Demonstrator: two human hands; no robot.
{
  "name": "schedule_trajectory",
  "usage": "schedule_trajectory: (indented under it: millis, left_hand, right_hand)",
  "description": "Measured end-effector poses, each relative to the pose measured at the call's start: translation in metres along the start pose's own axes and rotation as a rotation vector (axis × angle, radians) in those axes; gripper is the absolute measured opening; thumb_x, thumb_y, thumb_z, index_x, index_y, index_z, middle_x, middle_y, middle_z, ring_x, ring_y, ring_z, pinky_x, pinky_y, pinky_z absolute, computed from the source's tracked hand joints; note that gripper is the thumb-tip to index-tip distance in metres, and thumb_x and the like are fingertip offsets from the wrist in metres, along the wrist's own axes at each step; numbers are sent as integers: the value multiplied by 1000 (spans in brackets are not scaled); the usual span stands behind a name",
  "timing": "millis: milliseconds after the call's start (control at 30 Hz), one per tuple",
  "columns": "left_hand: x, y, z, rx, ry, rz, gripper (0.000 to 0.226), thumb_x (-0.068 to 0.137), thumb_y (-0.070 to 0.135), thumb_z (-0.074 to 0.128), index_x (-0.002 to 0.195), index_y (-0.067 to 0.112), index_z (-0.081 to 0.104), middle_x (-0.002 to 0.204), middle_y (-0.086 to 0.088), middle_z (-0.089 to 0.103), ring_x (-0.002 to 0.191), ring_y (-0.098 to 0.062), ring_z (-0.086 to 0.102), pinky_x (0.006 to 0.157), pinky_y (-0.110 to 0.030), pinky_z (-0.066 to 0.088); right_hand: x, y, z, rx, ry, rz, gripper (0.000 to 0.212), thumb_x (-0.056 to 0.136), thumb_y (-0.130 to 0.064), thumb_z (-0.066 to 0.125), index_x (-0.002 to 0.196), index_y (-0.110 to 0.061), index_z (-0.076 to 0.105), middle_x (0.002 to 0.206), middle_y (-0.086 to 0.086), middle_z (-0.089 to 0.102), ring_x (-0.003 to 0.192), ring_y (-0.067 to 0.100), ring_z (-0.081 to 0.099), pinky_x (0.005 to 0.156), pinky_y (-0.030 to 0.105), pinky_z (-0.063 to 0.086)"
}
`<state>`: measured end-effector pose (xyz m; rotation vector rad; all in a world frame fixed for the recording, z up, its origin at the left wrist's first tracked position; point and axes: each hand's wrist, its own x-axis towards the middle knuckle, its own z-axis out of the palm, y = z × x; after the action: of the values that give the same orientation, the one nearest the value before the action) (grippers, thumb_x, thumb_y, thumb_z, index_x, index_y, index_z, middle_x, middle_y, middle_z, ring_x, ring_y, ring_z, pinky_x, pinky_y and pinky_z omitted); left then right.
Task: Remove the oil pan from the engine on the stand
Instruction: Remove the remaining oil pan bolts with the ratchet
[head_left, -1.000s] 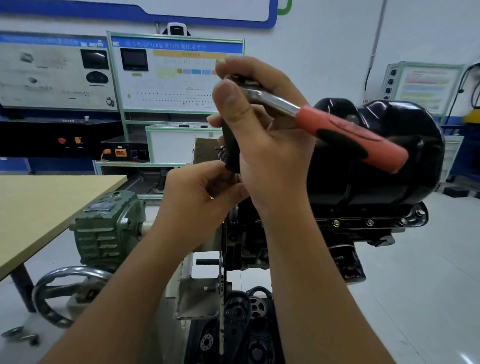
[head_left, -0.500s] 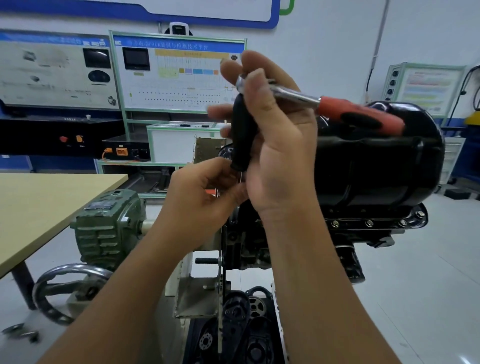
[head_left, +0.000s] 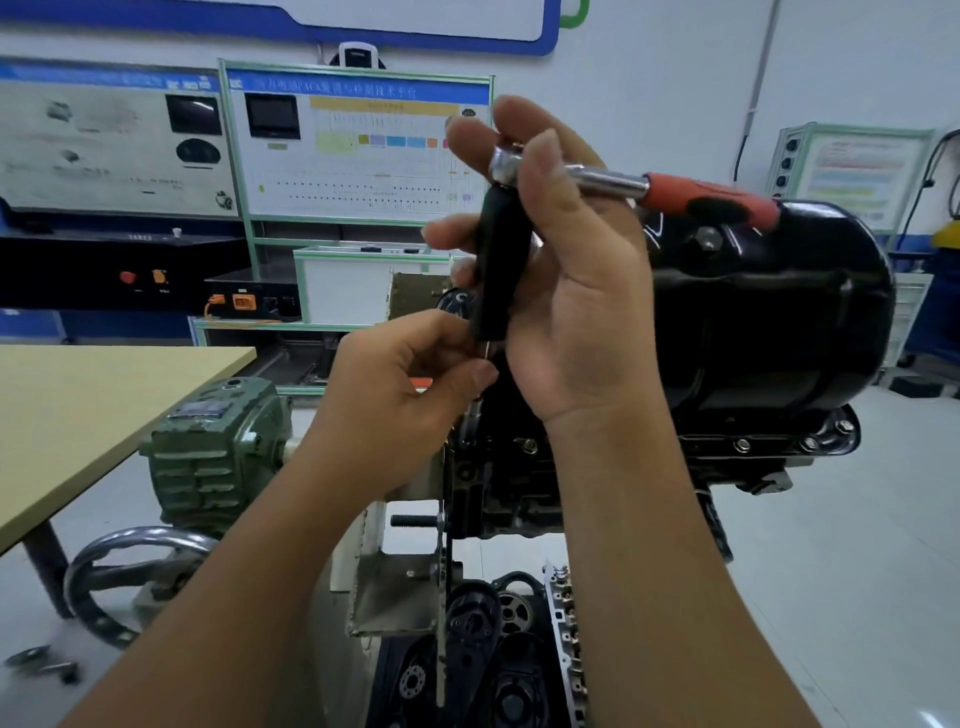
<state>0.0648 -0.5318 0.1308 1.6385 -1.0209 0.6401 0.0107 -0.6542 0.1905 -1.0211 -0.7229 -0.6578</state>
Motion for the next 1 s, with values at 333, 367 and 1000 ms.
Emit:
schedule_trajectory:
  millis: [333,367,1000]
  left_hand:
    - [2,1,-2,34,-45,27,17,87,8,78,95,17,66,81,3,70,74,-16,70,72,-39,61]
    - [2,0,-2,30,-46,22,16,86,10,77,94,17,66,79,2,70,72,-17,70,71,-40,61]
    - [0,4,8,77,66,38,19,82,20,72,87,2,75,75,-5,74,68,-24,70,65,-45,58]
  right_hand:
    - [0,-2,-1,32,-59,61,17,102,-17,54,113,-11,66,113,9,73,75,26,70,64,34,49]
    - [0,-1,-1,20,-62,54,17,103,-16,54,113,-11,65,114,10,73,75,27,71,62,34,48]
    - [1,14,10,-410,82,-376,15,96,-3,66,111,0,65,104,16,72,83,23,70,73,43,60]
